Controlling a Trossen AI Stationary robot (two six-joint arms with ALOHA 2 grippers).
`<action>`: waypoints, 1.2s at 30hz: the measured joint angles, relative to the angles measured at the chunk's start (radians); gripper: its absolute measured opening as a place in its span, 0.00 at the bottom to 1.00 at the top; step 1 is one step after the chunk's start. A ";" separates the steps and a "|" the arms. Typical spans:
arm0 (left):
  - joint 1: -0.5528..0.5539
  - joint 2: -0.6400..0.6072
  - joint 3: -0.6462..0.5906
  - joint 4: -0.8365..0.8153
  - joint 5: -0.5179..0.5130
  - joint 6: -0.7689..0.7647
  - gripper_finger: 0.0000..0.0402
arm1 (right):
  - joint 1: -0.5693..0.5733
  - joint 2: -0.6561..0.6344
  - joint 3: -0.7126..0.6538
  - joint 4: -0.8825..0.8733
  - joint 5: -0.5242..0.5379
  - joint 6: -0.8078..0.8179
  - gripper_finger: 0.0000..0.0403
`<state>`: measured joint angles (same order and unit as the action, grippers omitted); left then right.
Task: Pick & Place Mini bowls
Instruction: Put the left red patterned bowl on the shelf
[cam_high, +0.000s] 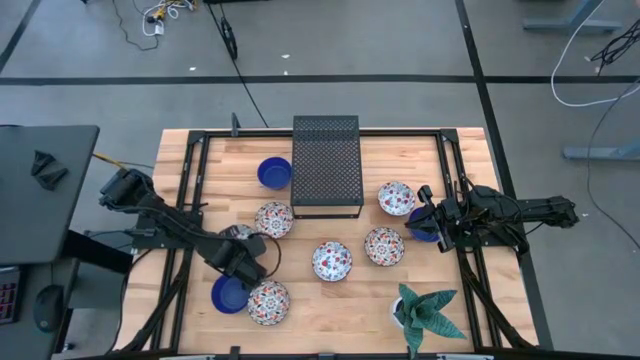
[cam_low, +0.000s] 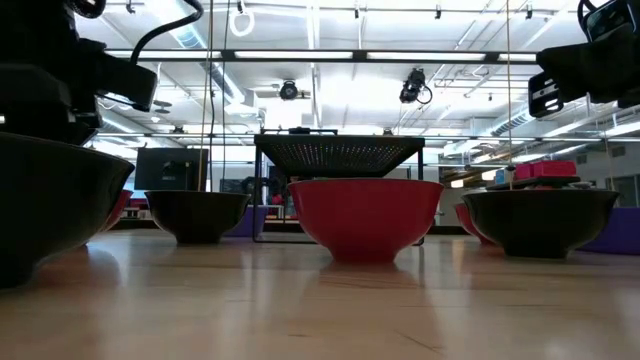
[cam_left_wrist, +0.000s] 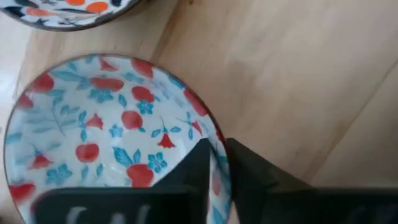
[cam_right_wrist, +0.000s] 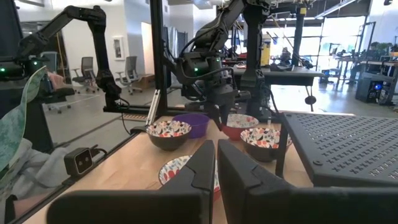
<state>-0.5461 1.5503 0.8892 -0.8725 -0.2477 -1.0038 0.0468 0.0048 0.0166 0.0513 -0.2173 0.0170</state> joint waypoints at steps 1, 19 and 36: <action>0.000 -0.002 0.001 -0.009 -0.004 0.011 0.05 | 0.000 0.000 0.000 0.000 0.000 0.000 0.06; 0.100 -0.003 0.681 -0.690 -0.026 0.208 0.03 | 0.000 0.000 0.000 0.005 0.000 0.000 0.06; 0.916 0.084 0.957 0.048 0.181 1.373 0.03 | 0.000 0.000 0.000 0.007 0.000 0.000 0.06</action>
<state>0.3697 1.6345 1.8458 -0.8248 -0.0671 0.3694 0.0471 0.0044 0.0170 0.0586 -0.2176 0.0170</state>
